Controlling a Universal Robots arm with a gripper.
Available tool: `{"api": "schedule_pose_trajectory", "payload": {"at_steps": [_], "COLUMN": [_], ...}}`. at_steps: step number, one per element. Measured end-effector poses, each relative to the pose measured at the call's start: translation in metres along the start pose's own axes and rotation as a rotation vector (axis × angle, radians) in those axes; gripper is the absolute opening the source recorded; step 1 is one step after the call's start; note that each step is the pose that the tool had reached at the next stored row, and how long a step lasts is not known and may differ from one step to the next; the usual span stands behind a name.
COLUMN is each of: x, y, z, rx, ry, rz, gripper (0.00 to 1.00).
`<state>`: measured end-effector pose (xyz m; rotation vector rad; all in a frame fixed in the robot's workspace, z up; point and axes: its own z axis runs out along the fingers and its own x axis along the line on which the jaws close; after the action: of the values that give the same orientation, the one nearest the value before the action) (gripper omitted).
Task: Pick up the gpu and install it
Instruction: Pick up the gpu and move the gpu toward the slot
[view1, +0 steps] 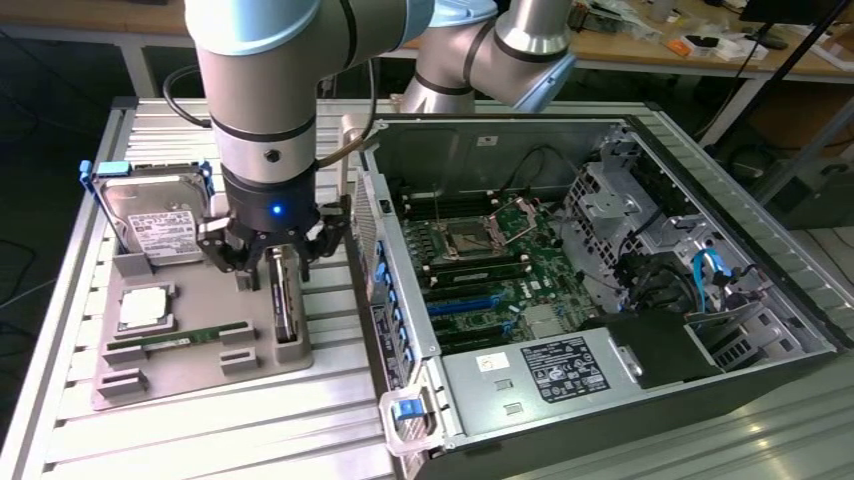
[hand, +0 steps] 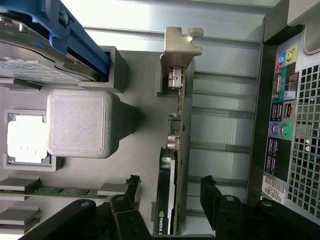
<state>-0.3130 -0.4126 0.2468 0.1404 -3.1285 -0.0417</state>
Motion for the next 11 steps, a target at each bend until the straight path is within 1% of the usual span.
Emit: {"api": "schedule_pose_trajectory", "payload": {"at_steps": [2, 5, 6, 8, 11], "x": [0.0, 0.0, 0.0, 0.0, 0.0], "y": [0.0, 0.0, 0.0, 0.0, 0.0], "z": [0.0, 0.0, 0.0, 0.0, 0.0], "rx": [0.0, 0.0, 0.0, 0.0, 0.0], "ry": [0.0, 0.0, 0.0, 0.0001, 0.0], "rz": [0.0, 0.0, 0.0, 0.0, 0.0], "gripper": [0.58, 0.4, 0.4, 0.28, 0.27]}}
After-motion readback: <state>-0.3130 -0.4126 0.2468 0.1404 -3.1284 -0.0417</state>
